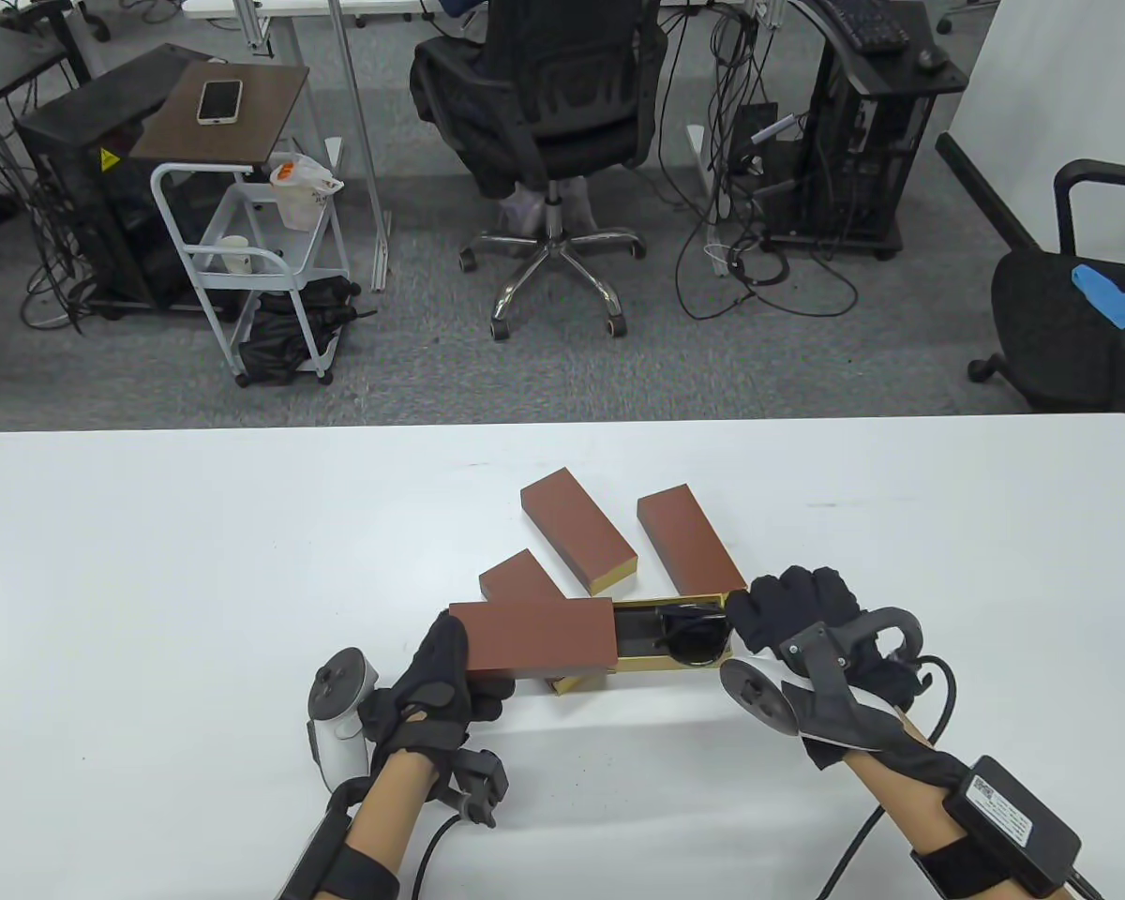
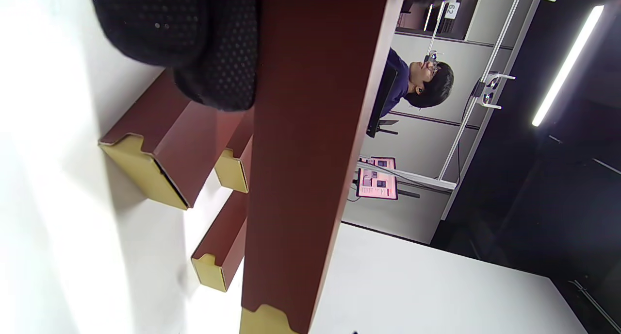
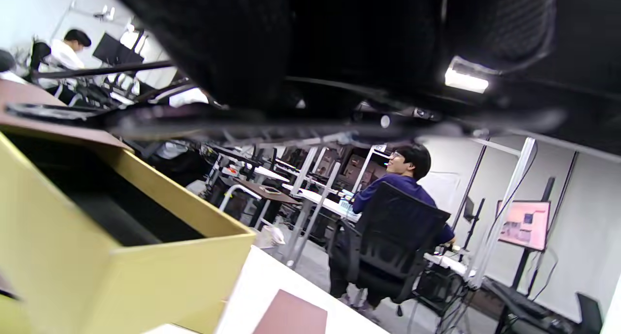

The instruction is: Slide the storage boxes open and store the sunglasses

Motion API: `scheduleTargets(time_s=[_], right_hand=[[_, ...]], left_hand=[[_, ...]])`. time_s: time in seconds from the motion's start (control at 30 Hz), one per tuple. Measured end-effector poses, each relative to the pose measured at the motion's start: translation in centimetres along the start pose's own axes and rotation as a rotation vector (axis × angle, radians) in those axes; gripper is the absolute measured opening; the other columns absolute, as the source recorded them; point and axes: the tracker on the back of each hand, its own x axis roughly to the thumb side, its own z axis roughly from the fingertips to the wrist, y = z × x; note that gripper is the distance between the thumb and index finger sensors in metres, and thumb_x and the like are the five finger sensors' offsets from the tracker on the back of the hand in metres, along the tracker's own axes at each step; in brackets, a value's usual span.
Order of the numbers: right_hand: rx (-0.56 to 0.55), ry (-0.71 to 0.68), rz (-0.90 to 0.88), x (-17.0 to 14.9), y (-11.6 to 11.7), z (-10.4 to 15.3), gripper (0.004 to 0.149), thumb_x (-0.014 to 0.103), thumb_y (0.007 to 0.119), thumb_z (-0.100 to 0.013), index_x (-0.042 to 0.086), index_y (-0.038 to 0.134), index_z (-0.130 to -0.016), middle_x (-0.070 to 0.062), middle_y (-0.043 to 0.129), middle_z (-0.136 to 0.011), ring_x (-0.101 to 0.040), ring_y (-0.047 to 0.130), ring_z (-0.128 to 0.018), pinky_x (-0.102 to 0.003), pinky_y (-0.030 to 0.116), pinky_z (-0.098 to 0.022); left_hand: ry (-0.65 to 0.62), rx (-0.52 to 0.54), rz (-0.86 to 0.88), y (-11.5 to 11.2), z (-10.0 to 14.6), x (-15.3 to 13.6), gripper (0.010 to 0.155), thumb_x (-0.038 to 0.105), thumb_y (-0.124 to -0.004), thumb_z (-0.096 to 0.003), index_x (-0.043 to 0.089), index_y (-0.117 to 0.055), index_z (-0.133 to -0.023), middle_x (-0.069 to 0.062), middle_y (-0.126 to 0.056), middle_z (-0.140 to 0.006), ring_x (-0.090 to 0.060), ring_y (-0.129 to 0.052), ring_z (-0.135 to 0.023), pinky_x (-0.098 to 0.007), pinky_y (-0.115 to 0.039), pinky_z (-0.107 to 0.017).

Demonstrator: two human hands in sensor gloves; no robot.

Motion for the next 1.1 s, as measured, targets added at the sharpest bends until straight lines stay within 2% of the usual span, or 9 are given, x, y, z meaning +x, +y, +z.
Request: scheduleTargets(time_s=[0.23,0.67,1.1], right_hand=[[0.055,-0.014,0.072,0.7,0.4,-0.8,0.038,0.033,0.089,-0.028,0.031,0.09,-0.066,-0.006,0.092,-0.068,-0.029,0.091,-0.059,-0.05,0.076,-0.051],[0.089,-0.094,0.114,2.9,0.1,-1.0,0.037,0.033,0.092,-0.026,0.032,0.092,-0.063,-0.002,0.096,-0.065,-0.027,0.093,-0.057,-0.049,0.078,-0.05],[0.227,-0.042,-0.056,3.3,0.3,-2.3,0.037,0.034,0.093,-0.024,0.033,0.093,-0.061,0.0,0.098,-0.062,-0.025,0.095,-0.055,-0.048,0.079,-0.049]], left_hand=[[0.004,-0.032,-0.004,-0.7,0.0,0.0,0.077,0.059,-0.05,-0.0504,0.019,-0.03,-0.113,-0.01,-0.078,-0.091,-0.027,-0.091,-0.066,-0.046,-0.078,-0.049],[0.01,-0.093,0.008,-2.0,0.2,0.0,0.077,0.059,-0.049,-0.0506,0.019,-0.028,-0.113,-0.01,-0.076,-0.092,-0.027,-0.09,-0.067,-0.046,-0.078,-0.05],[0.002,-0.145,-0.014,-2.7,0.2,0.0,0.077,0.058,-0.049,-0.0505,0.02,-0.028,-0.114,-0.01,-0.076,-0.092,-0.028,-0.09,-0.068,-0.046,-0.077,-0.05]])
